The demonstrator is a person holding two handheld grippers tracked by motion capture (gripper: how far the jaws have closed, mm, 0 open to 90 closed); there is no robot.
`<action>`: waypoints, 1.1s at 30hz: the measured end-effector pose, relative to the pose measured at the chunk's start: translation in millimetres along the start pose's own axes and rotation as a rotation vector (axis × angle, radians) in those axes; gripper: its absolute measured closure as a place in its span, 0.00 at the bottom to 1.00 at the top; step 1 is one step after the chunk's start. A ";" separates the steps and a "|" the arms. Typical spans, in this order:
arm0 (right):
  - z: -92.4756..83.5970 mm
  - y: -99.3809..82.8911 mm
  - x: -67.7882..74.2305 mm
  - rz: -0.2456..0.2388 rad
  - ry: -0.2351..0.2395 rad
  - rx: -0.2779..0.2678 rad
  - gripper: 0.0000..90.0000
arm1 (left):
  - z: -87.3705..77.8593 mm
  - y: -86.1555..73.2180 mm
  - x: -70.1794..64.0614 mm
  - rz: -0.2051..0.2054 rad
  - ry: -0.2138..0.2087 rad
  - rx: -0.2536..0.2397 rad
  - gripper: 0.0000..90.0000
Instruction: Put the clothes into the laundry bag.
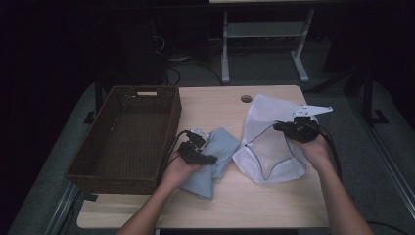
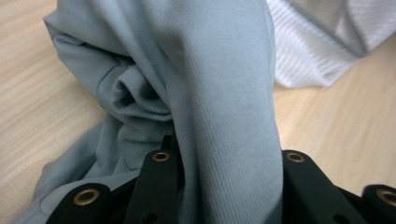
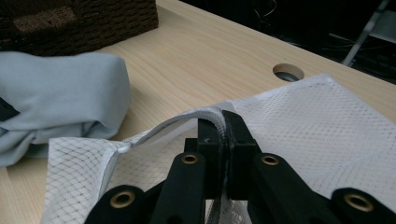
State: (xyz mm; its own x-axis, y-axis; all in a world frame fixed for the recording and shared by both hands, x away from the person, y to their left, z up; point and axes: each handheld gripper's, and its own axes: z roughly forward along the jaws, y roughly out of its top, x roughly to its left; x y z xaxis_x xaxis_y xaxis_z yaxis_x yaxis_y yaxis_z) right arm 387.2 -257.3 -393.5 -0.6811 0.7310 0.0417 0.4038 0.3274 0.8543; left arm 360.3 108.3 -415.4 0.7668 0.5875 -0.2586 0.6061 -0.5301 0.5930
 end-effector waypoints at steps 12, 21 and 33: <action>4.6 -1.8 -1.0 0.005 -0.025 0.019 0.96 | -36.6 7.4 -12.1 0.035 -0.025 -0.079 0.78; 10.8 -0.8 3.5 -0.003 -0.021 0.029 0.96 | -49.8 13.7 -32.5 0.098 -0.070 -0.102 0.78; 21.9 9.3 25.3 -0.033 0.020 0.034 0.96 | -50.1 21.1 -60.6 0.192 -0.137 -0.093 0.78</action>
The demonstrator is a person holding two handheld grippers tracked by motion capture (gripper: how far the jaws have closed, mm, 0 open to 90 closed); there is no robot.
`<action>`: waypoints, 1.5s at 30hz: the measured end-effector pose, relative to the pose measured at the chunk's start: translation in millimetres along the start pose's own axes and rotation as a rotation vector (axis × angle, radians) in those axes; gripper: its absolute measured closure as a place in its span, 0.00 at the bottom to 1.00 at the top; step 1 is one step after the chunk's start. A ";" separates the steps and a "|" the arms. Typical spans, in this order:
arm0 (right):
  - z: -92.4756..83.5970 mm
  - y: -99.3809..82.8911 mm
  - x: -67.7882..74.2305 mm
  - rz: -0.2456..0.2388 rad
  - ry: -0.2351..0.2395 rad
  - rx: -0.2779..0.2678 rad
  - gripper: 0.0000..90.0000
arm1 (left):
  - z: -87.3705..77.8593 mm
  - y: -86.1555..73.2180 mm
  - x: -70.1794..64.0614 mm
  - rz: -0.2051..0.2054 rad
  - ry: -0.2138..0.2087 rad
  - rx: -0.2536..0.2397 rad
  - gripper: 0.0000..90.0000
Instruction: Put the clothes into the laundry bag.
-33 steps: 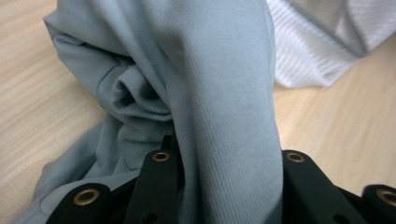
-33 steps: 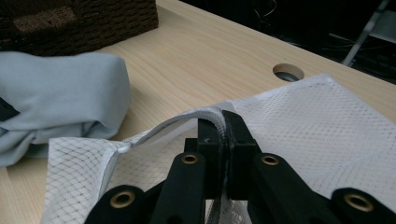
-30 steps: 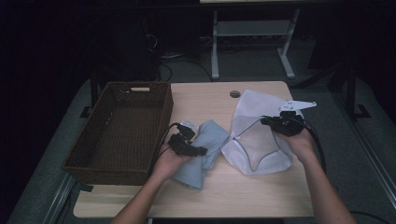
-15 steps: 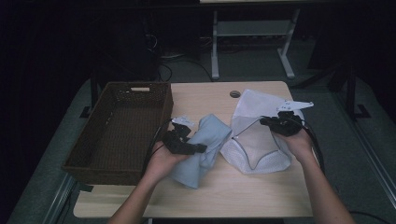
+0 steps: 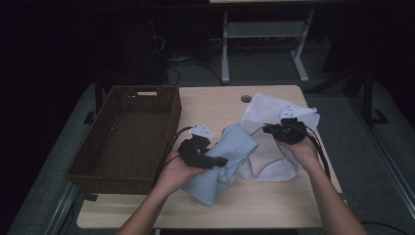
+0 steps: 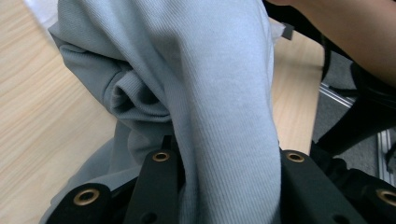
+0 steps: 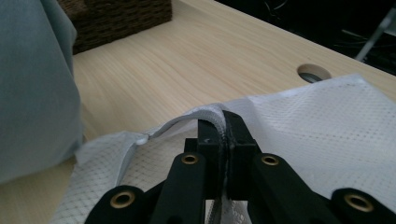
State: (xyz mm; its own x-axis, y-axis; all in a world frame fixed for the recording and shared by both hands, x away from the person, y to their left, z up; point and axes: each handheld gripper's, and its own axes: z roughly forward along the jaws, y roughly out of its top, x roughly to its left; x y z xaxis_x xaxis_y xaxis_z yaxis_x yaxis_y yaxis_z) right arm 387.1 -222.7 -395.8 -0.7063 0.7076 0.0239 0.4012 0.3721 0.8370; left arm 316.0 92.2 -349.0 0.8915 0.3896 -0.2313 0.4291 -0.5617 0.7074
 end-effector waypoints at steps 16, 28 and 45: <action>0.0 5.0 17.4 -0.043 0.059 0.000 0.96 | 68.6 4.7 -5.9 0.039 -0.068 0.142 0.78; -2.6 -0.6 22.2 -0.052 0.073 0.019 0.96 | 87.9 -3.3 20.8 -0.061 0.046 0.126 0.77; -2.3 -4.0 26.4 -0.056 0.093 0.030 0.96 | 96.7 -13.5 30.6 -0.056 0.105 0.108 0.32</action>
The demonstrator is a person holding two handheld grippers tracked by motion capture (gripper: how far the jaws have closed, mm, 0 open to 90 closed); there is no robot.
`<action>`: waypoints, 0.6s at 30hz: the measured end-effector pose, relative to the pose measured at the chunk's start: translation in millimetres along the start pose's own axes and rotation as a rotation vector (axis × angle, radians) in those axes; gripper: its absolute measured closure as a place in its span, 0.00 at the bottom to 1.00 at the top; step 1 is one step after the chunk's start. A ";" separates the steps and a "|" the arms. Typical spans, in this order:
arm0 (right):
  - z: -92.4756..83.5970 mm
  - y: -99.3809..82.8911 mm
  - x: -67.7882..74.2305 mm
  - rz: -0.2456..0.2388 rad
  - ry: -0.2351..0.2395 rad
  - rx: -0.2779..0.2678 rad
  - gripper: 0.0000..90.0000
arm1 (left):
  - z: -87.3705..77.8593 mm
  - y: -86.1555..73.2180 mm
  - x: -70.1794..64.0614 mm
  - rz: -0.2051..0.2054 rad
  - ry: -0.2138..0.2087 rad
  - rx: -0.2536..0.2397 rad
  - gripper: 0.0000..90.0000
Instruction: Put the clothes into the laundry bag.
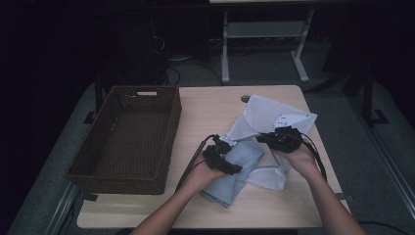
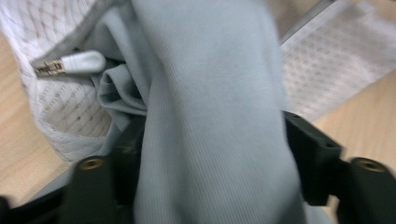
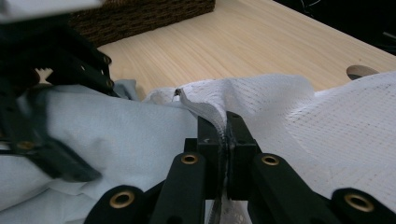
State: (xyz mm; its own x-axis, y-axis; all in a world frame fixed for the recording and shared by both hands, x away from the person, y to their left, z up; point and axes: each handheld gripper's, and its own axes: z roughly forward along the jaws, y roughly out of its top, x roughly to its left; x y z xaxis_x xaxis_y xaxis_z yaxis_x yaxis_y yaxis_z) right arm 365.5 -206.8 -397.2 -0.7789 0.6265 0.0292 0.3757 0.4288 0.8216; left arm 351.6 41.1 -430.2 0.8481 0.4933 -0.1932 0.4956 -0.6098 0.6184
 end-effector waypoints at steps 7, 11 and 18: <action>-3.0 -2.4 -2.3 0.003 -0.003 0.004 0.96 | -32.7 -11.8 -1.5 0.012 0.018 -0.030 0.19; -3.0 -3.1 -1.5 0.000 -0.004 0.010 0.96 | -42.7 -24.9 4.6 0.010 0.037 0.001 0.17; -3.2 -6.3 -0.5 -0.003 -0.003 0.017 0.96 | -18.4 -38.8 18.6 0.011 -0.025 0.109 0.25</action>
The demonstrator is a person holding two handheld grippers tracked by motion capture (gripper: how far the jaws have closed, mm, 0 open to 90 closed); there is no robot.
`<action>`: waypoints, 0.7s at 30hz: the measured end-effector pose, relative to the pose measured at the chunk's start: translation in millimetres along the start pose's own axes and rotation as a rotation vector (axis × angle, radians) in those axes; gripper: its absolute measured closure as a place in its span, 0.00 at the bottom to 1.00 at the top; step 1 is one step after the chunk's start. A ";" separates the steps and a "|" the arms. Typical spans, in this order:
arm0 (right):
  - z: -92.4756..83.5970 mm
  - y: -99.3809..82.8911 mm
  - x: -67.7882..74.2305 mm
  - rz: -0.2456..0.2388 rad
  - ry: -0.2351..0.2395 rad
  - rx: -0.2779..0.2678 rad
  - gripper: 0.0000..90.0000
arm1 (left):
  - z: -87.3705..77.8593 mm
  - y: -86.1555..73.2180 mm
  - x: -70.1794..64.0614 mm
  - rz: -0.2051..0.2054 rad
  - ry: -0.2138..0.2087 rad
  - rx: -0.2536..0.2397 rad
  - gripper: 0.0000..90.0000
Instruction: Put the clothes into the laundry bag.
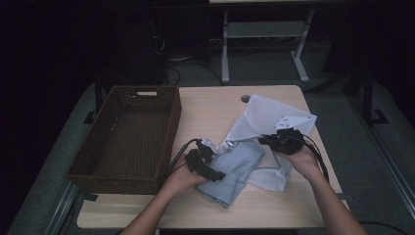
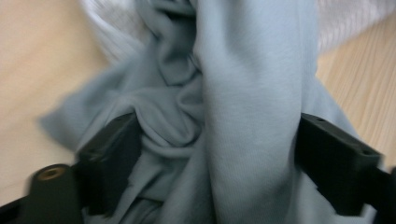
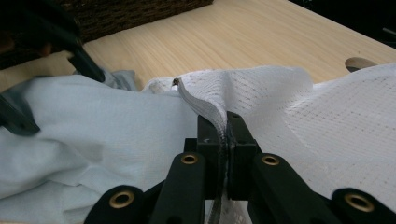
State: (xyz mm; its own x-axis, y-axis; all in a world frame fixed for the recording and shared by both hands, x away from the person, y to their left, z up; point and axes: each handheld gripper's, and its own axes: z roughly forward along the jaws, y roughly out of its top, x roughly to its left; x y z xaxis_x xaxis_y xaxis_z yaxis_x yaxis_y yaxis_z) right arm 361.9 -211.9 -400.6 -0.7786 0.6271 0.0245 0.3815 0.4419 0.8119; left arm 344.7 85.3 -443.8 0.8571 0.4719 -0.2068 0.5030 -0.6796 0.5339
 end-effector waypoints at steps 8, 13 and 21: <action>-0.2 -1.4 -0.1 0.000 0.002 0.004 0.96 | 0.9 0.1 -0.5 0.050 -0.073 0.002 0.81; 0.6 -0.2 2.6 -0.009 0.005 0.003 0.95 | -5.3 8.7 -10.5 0.070 -0.087 -0.045 0.83; 1.0 3.2 6.7 -0.013 0.016 -0.006 0.95 | -10.9 25.0 -29.4 0.087 -0.105 -0.111 0.83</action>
State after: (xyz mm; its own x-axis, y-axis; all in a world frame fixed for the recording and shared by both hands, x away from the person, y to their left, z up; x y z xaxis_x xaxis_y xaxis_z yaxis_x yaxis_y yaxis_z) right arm 358.4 -205.6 -398.5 -0.7913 0.6110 0.0226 0.3681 0.4465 0.8156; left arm 330.8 60.5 -415.4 0.9068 0.3486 -0.2372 0.4159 -0.6467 0.6394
